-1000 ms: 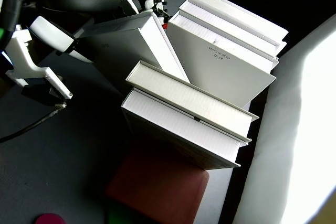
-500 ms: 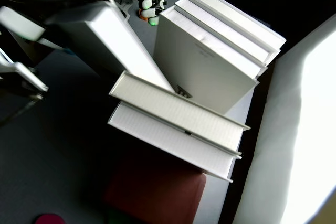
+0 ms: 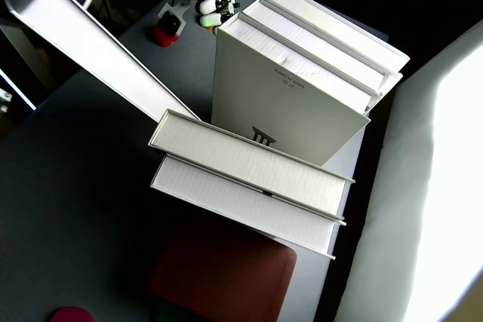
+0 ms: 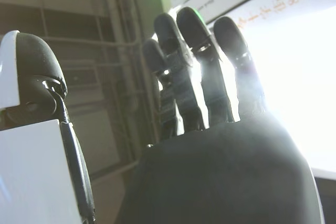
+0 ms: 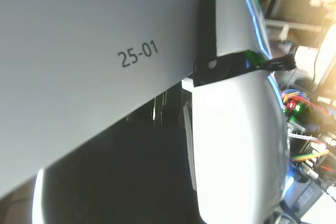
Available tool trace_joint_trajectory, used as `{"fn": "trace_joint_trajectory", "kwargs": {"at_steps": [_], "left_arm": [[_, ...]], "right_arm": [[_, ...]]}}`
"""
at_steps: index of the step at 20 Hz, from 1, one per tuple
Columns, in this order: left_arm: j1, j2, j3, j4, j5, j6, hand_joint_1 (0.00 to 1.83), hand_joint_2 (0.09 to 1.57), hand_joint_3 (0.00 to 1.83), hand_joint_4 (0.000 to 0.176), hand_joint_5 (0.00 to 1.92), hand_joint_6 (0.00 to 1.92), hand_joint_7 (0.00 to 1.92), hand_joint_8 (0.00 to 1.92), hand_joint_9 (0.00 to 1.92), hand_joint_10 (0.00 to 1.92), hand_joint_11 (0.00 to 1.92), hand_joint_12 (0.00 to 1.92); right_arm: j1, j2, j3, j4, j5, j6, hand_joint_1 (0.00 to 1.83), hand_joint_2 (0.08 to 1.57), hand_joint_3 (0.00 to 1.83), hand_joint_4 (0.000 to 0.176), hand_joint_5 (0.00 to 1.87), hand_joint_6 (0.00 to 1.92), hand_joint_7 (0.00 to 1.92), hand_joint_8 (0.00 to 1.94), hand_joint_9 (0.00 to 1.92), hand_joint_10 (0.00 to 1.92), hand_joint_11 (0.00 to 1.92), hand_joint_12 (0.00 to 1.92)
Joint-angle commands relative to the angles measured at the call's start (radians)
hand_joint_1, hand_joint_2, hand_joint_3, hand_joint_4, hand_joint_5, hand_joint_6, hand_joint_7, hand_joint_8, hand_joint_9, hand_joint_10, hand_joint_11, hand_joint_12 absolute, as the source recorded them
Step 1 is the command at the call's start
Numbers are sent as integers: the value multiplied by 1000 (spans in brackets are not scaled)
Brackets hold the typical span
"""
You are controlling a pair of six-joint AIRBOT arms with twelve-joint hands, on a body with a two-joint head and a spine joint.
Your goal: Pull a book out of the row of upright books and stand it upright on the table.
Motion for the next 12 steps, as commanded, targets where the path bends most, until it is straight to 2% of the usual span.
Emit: {"fn": "trace_joint_trajectory", "kwargs": {"at_steps": [1, 2, 3, 4, 5, 6, 7, 8, 9, 10, 11, 12], "left_arm": [[-3, 0, -3, -19, -114, -11, 965, 875, 1, 13, 441, 855, 610, 431, 466, 953, 57, 1498], [-3, 0, -3, -20, -115, -11, 949, 880, 2, 4, 397, 876, 558, 474, 437, 980, 35, 1511], [-3, -1, -3, -20, -115, -11, 943, 876, 0, 19, 390, 880, 538, 549, 411, 1021, 6, 1522], [-3, -2, -3, -20, -114, -11, 943, 876, 0, 19, 390, 880, 538, 549, 411, 1021, 6, 1522], [-1, -2, -4, -20, -113, -11, 943, 857, 0, 25, 400, 898, 516, 642, 408, 1049, 0, 1540], [0, -1, -6, -20, -114, -11, 943, 857, 0, 25, 400, 898, 516, 642, 408, 1049, 0, 1540], [2, 0, -8, -22, -115, -11, 975, 851, 0, 13, 378, 933, 469, 781, 389, 1108, 0, 1567], [4, 0, -9, -23, -117, -11, 991, 851, 0, 0, 391, 877, 458, 730, 409, 1078, 57, 1552], [4, 0, -9, -23, -117, -11, 1000, 856, 0, 0, 398, 842, 464, 690, 413, 1047, 56, 1526], [4, 0, -8, -23, -117, -11, 1023, 844, 0, 0, 425, 820, 514, 665, 435, 1005, 32, 1488], [3, -1, -7, -23, -117, -11, 1019, 846, 0, 2, 422, 815, 511, 663, 435, 997, 27, 1498], [3, -2, -6, -23, -115, -11, 1026, 840, 0, 0, 426, 815, 531, 673, 440, 996, 22, 1500]], "right_arm": [[-3, 1, -3, 107, 15, -1, 1232, 1197, 0, 0, 838, 931, 856, 1450, 1060, 1546, 1029, 1789], [-45, -2, -6, 180, 20, -52, 1231, 1201, 2, 0, 835, 901, 850, 1487, 1059, 1546, 1028, 1789], [-89, -10, -5, 239, 31, -87, 1236, 1178, 0, 0, 857, 1076, 881, 1274, 1063, 1546, 1032, 1788], [-131, -20, 2, 305, 50, -120, 1236, 1178, 0, 0, 857, 1076, 881, 1274, 1063, 1546, 1032, 1788], [-180, -34, 14, 376, 64, -158, 1238, 1168, 0, 0, 867, 1105, 895, 1217, 1068, 1539, 1038, 1779], [-212, -49, 29, 424, 72, -180, 1238, 1168, 0, 0, 867, 1105, 895, 1217, 1068, 1539, 1038, 1779], [-233, -62, 46, 464, 78, -200, 1239, 1165, 0, 0, 869, 1110, 899, 1205, 1069, 1537, 1039, 1778], [-247, -77, 65, 512, 80, -231, 1233, 1194, 1, 0, 842, 937, 860, 1435, 1062, 1542, 1031, 1785], [-250, -83, 74, 530, 80, -245, 1237, 1177, 0, 0, 859, 1083, 884, 1262, 1065, 1543, 1033, 1786], [-256, -94, 89, 558, 80, -261, 1233, 1195, 1, 0, 841, 936, 860, 1437, 1062, 1542, 1031, 1785], [-264, -105, 105, 584, 80, -275, 1231, 1202, 2, 0, 835, 894, 850, 1492, 1060, 1544, 1029, 1788], [-281, -121, 129, 624, 74, -294, 1236, 1178, 0, 0, 858, 1074, 882, 1274, 1064, 1544, 1033, 1787]]}}
